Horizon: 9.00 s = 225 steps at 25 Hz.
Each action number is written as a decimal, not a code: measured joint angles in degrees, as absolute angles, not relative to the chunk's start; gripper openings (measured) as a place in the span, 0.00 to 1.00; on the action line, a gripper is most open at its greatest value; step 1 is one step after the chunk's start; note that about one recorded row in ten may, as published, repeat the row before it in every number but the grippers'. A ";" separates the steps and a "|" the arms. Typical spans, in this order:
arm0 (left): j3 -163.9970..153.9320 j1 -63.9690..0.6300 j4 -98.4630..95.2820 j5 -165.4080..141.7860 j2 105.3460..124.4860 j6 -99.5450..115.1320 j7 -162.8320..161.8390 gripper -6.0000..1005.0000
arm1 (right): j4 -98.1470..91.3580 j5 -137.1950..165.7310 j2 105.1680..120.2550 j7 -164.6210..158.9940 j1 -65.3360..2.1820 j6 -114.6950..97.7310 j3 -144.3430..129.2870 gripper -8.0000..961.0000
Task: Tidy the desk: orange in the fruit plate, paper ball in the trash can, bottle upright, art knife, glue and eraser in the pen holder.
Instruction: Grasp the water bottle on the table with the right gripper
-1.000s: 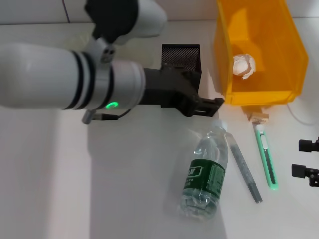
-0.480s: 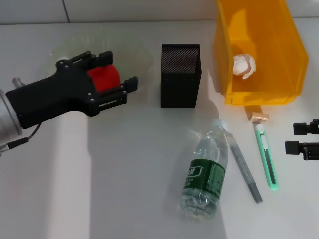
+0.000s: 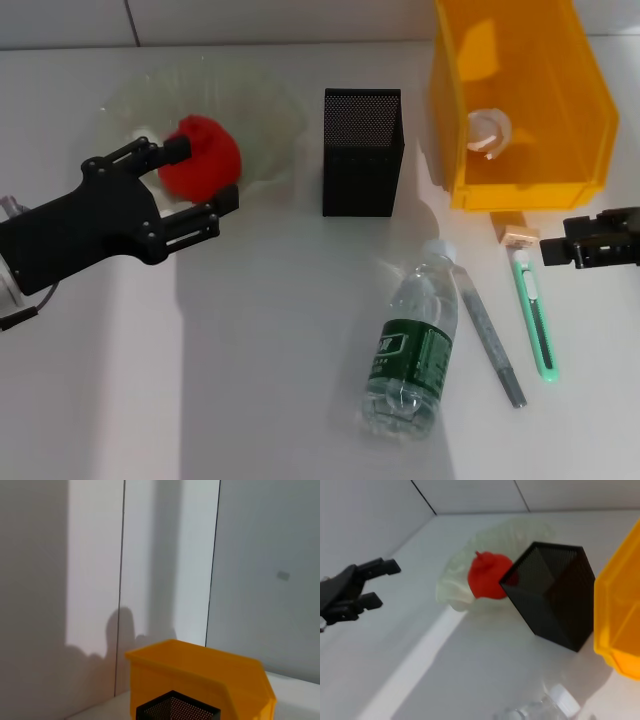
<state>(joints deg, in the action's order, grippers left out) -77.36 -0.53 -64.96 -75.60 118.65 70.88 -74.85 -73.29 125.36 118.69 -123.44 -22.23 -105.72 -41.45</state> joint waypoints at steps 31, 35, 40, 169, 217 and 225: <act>-79.08 -7.93 -51.57 -75.09 118.98 71.14 -64.61 0.80 | -86.68 141.44 119.18 -164.91 -31.10 -101.74 -60.94 0.75; -79.19 -7.81 -51.28 -75.06 118.99 71.63 -63.84 0.80 | -85.15 142.60 119.30 -167.60 -31.57 -99.54 -64.24 0.75; -79.51 -8.25 -50.53 -75.05 118.91 71.78 -63.82 0.80 | -81.41 142.37 119.67 -169.42 -31.76 -94.61 -67.42 0.75; -79.83 -7.50 -49.12 -69.40 118.56 79.34 -66.92 0.80 | -78.92 139.37 117.20 -64.65 -35.76 -96.20 -69.65 0.69; -81.82 -7.24 -48.52 -69.70 118.80 79.09 -64.68 0.80 | -64.07 144.99 117.60 -56.15 -44.76 -85.51 -83.88 0.69; -81.82 -7.20 -48.51 -69.70 118.92 79.01 -64.68 0.80 | -62.75 145.00 117.68 -56.06 -45.56 -85.07 -83.94 0.69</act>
<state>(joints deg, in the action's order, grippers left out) -81.82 -7.20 -48.51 -69.70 118.92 79.01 -64.68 -62.75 145.00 117.68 -56.06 -45.56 -85.07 -83.93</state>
